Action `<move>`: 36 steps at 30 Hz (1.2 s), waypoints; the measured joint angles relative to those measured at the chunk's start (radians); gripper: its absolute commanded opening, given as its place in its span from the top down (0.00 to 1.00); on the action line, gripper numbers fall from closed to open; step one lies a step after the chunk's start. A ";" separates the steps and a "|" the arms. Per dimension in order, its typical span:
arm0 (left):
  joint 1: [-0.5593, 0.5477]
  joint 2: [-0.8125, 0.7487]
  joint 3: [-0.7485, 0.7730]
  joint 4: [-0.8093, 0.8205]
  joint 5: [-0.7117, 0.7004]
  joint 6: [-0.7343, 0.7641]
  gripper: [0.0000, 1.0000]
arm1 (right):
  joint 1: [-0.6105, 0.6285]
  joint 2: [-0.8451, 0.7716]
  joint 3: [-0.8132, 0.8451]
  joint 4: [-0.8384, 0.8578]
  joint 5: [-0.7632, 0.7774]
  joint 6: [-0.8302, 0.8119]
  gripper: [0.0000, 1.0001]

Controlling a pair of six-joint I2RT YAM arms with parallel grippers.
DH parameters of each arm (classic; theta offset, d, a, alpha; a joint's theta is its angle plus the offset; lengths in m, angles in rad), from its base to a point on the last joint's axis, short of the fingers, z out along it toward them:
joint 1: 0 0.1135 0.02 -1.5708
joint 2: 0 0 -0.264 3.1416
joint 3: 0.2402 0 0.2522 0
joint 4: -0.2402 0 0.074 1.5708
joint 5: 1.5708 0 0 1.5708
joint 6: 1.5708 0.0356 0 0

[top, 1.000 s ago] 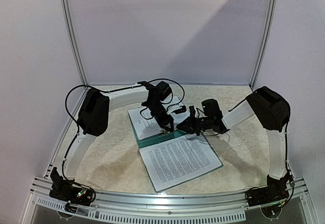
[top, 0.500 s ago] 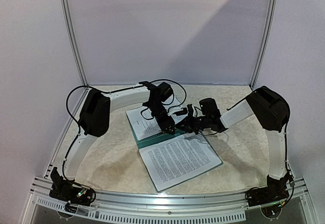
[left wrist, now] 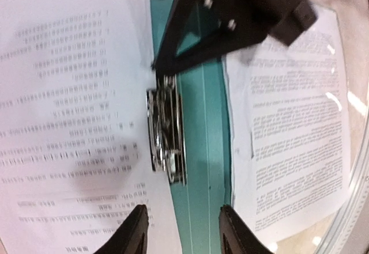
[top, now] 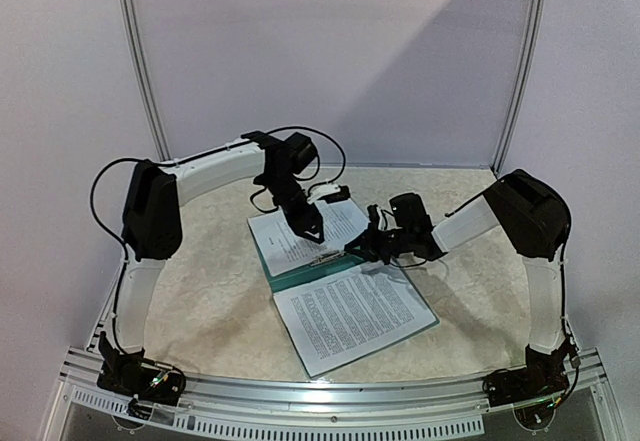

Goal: Put the files into the folder
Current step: Clamp the file in the folder with some files.

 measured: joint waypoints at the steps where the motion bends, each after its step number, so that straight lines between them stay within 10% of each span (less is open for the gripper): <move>1: 0.005 -0.032 -0.060 0.009 -0.023 0.000 0.55 | 0.000 0.000 0.001 -0.003 0.002 -0.002 1.00; 36: 0.014 0.119 -0.030 -0.021 -0.099 0.050 0.53 | 0.010 0.088 0.182 -0.118 0.170 -0.047 1.00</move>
